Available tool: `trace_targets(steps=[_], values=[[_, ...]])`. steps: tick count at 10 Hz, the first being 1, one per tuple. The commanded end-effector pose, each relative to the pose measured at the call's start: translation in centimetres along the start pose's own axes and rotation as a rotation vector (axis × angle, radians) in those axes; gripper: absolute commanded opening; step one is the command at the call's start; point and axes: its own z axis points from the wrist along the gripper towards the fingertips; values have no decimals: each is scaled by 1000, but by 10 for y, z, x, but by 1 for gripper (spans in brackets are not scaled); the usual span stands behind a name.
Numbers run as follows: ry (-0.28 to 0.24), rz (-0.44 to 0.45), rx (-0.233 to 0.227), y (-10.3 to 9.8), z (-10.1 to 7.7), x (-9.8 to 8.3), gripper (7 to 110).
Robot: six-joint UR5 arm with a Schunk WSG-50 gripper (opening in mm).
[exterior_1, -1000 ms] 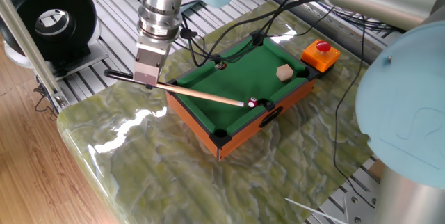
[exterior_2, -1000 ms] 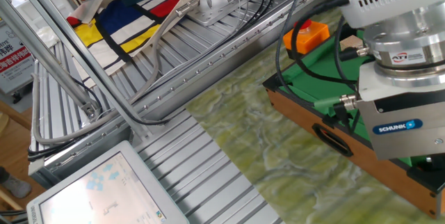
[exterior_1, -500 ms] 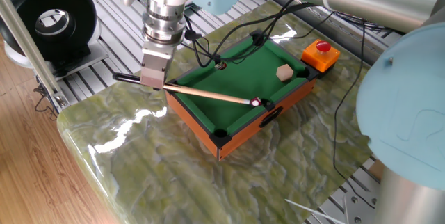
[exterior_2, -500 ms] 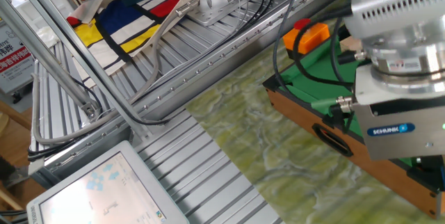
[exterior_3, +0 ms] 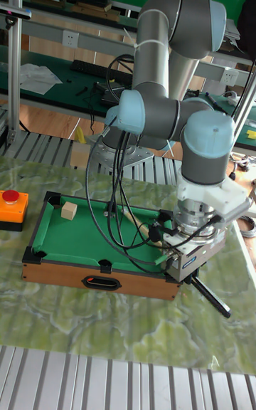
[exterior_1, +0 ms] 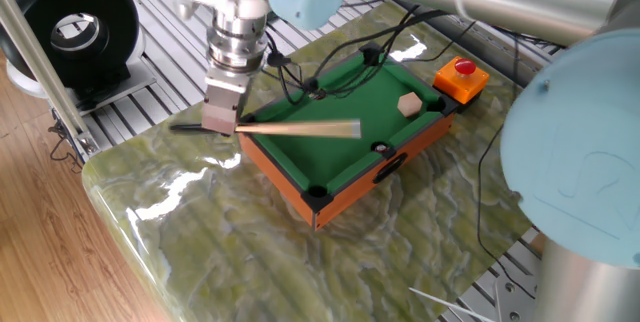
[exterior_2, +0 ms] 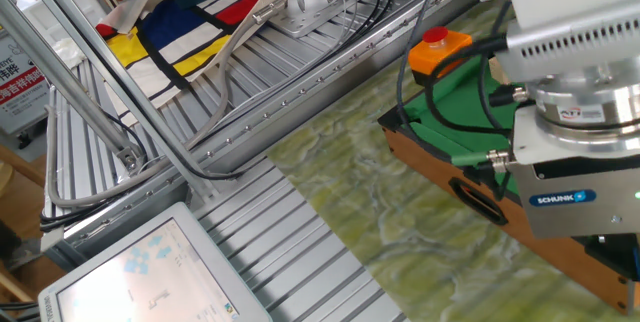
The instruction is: Hit the pool ball
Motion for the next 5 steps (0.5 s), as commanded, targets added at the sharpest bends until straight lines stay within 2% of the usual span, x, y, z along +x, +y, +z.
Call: trace_targets(steps=[1,2,3,4,5], values=[[46,69,-1,18,-13,-2,7],[58,106,17,28,-21,-17,7],[26,89,-17,32,-26,-33,7],[11,92,-44,37,-33,-38,7],[21,98,-47,39,-45,-40,7]])
